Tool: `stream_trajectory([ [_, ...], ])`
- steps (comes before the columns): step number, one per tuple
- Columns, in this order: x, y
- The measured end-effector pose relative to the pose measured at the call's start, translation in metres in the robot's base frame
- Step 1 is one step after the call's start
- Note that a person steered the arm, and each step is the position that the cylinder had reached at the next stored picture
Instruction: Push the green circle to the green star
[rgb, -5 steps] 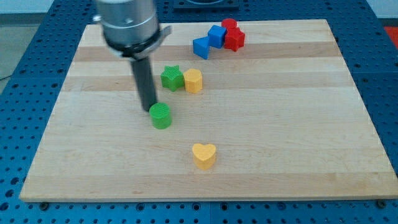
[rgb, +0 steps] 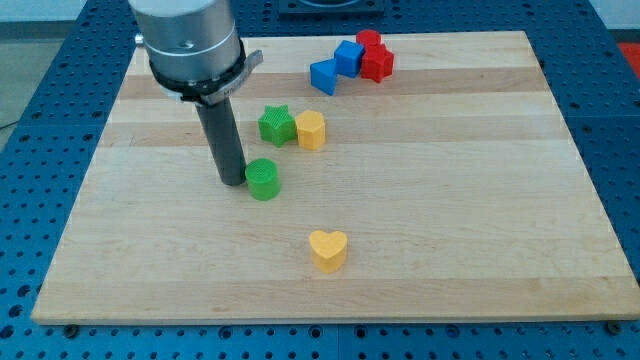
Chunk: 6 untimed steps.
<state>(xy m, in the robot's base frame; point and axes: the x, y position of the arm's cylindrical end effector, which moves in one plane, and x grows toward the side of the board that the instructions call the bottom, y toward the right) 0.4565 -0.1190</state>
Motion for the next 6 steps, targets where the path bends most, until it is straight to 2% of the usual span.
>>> stream_trajectory([
  [1, 0.043, -0.007],
  [2, 0.062, 0.007],
  [3, 0.039, 0.022],
  [4, -0.01, 0.01],
  [5, -0.006, 0.0],
  [6, 0.051, -0.004],
])
